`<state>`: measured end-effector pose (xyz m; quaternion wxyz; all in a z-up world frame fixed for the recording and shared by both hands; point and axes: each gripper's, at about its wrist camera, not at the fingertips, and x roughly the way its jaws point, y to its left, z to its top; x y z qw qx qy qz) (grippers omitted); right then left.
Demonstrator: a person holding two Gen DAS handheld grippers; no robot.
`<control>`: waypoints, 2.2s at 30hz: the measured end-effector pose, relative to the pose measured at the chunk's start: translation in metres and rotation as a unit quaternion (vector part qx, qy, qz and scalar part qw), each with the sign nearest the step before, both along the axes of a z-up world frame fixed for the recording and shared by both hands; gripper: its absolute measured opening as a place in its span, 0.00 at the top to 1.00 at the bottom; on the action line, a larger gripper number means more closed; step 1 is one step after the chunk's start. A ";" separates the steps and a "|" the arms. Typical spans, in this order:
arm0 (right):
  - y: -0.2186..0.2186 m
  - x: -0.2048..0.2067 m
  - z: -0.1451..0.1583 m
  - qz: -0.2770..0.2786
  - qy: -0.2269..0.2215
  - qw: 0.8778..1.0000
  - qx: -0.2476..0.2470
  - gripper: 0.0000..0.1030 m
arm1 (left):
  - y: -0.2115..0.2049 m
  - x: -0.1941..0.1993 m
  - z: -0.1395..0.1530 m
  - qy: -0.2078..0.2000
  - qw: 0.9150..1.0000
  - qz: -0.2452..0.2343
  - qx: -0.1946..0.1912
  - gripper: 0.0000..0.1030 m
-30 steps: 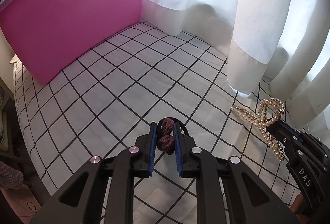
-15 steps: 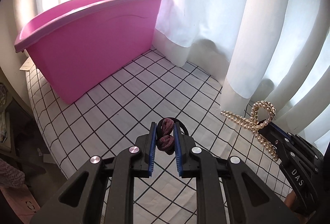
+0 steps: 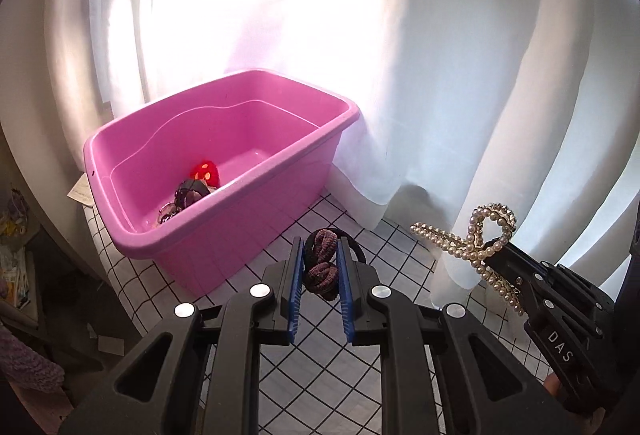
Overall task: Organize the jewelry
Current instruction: 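Carry the hair tie and claw clip over the pink tub, then open both tools to drop the hair tie and claw clip into the tub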
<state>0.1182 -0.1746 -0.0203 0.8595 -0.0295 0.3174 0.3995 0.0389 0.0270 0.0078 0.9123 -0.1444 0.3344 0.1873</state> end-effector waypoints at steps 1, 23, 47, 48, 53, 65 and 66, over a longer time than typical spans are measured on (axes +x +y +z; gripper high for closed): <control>0.008 0.002 0.006 -0.003 -0.002 1.000 0.001 0.93 | 0.009 0.004 0.005 0.000 1.000 -0.002 0.003 0.84; 0.247 0.067 0.020 0.046 0.031 0.997 -0.044 0.93 | 0.212 0.057 -0.004 0.053 0.998 0.023 -0.008 0.84; 0.315 0.127 -0.046 0.020 0.131 0.976 -0.171 0.93 | 0.253 0.094 -0.058 0.155 0.985 0.023 -0.076 0.78; 0.315 0.128 -0.047 0.019 0.133 0.976 -0.171 0.92 | 0.254 0.093 -0.058 0.156 0.984 0.025 -0.077 0.69; 0.312 0.129 -0.044 0.008 0.126 0.977 -0.172 0.73 | 0.258 0.087 -0.047 0.135 0.988 0.039 -0.070 0.21; 0.306 0.128 -0.036 -0.002 0.112 0.980 -0.167 0.44 | 0.262 0.083 -0.048 0.152 0.983 0.060 -0.078 0.06; 0.305 0.128 -0.036 -0.003 0.112 0.980 -0.165 0.43 | 0.262 0.082 -0.047 0.152 0.983 0.063 -0.077 0.06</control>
